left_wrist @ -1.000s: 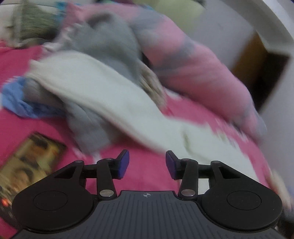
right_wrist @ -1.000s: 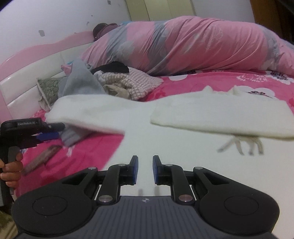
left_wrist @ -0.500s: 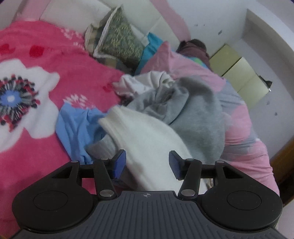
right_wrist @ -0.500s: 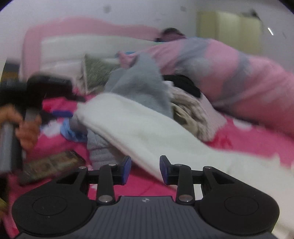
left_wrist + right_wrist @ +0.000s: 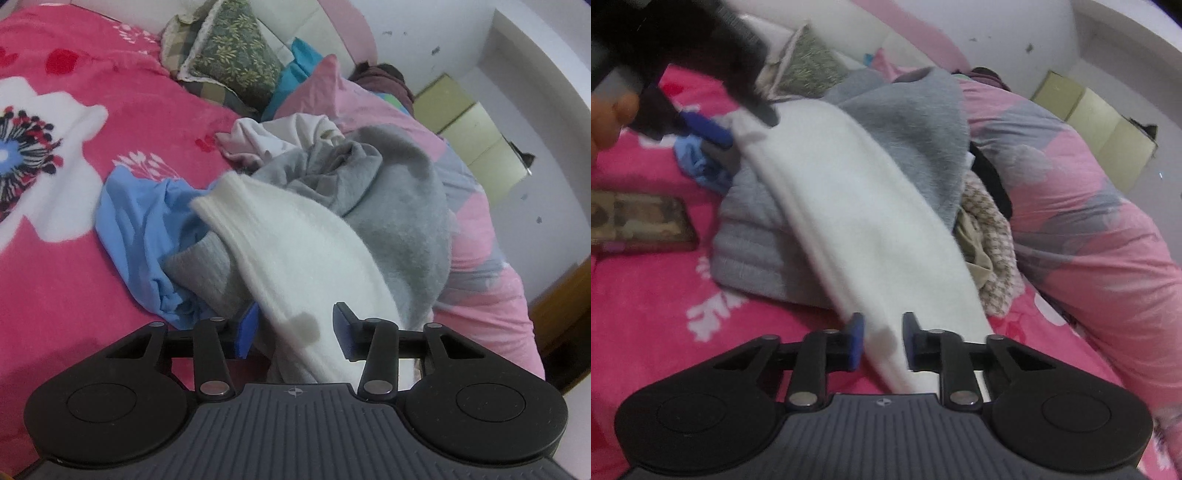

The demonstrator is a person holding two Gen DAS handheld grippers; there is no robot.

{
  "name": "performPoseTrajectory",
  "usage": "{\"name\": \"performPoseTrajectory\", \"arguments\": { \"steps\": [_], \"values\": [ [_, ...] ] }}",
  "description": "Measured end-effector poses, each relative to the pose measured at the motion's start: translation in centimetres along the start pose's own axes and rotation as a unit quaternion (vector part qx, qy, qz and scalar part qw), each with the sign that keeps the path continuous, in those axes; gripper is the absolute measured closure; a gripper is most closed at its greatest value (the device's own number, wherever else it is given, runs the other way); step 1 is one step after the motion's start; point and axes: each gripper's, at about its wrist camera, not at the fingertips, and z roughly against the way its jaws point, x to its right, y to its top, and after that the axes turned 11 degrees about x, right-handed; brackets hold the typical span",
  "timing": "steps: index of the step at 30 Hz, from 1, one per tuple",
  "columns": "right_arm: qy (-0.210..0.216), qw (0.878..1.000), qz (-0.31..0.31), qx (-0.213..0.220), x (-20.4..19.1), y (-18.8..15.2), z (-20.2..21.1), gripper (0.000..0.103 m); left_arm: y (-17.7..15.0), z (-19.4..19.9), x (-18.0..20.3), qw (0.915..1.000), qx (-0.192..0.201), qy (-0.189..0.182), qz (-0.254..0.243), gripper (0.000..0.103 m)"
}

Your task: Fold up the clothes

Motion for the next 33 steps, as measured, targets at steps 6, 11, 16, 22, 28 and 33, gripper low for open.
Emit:
{"name": "performPoseTrajectory", "arguments": {
  "steps": [6, 11, 16, 22, 28, 33],
  "values": [
    [-0.011, 1.000, -0.020, 0.005, 0.7, 0.2, 0.1, 0.095, 0.5, -1.1, 0.0, 0.9991, 0.022, 0.011, 0.034, 0.064],
    [-0.012, 1.000, -0.029, 0.001, 0.7, 0.2, -0.6, 0.099, 0.3, -1.4, 0.6, 0.9977, 0.046, 0.029, 0.041, 0.087],
    [-0.015, 0.999, -0.042, 0.006, 1.0, 0.1, -0.2, 0.103, 0.3, -0.2, 2.2, 0.9969, 0.074, 0.017, 0.019, 0.093],
    [-0.001, 0.998, -0.056, 0.031, 1.4, 0.3, 1.3, 0.103, 0.4, 1.2, 6.0, 0.9942, 0.102, -0.014, -0.032, 0.093],
    [0.036, 0.995, -0.064, 0.071, 1.2, 0.7, 3.5, 0.054, 0.2, 1.9, 9.9, 0.9893, 0.116, -0.042, -0.077, 0.093],
    [0.009, 0.994, -0.090, 0.054, 2.1, 0.6, 1.4, 0.081, -0.4, 2.9, 13.1, 0.9842, 0.122, -0.073, -0.106, 0.093]
  ]
}}
